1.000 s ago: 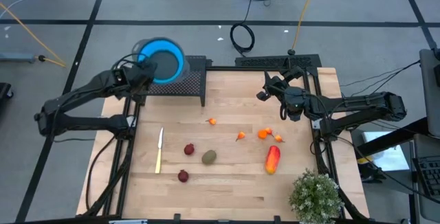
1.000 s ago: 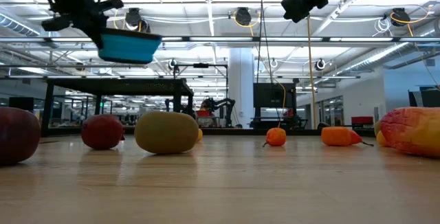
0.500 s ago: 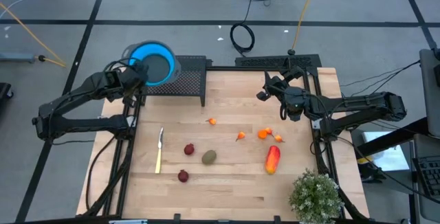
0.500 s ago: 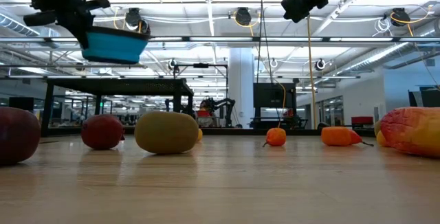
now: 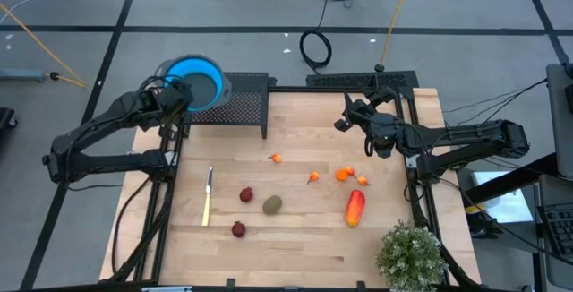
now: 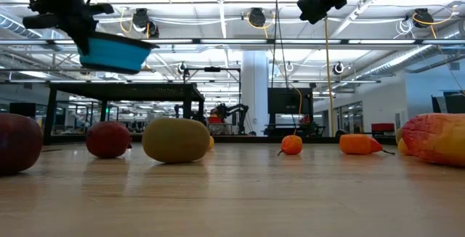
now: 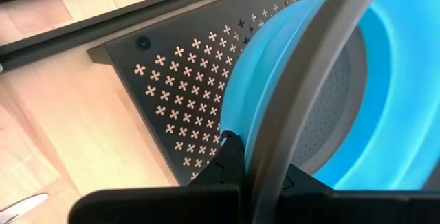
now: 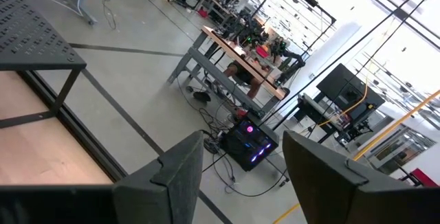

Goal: Pick & Place Fruit
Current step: Put the blue strainer bowl on the shelf

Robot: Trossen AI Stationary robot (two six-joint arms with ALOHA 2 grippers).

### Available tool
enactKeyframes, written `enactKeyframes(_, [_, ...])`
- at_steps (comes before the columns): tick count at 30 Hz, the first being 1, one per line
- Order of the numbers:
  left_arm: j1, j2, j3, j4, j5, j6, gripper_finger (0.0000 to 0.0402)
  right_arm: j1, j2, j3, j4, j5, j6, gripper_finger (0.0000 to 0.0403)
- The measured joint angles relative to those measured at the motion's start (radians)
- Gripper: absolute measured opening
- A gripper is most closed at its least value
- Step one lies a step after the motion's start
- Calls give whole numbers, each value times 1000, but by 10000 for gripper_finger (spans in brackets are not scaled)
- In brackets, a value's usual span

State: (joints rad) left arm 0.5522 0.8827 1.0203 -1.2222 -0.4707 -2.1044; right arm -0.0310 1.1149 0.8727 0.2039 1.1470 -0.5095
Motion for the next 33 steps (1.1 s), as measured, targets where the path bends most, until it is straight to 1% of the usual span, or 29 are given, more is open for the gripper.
enactKeyframes(9, [0,61,0,4,22,-21,0,0,0,0,-4,0,0,192])
enactKeyframes(18, [-1,57,-3,16,21,-15,0,0,0,0,-23,0,0,196])
enactKeyframes(22, [-1,58,-29,21,21,-30,0,0,0,0,-23,0,0,194])
enactKeyframes(26, [-1,55,-74,76,20,-53,0,0,0,0,-23,0,0,196])
enactKeyframes(33, [0,46,-79,63,14,-57,0,0,0,0,-23,0,-3,193])
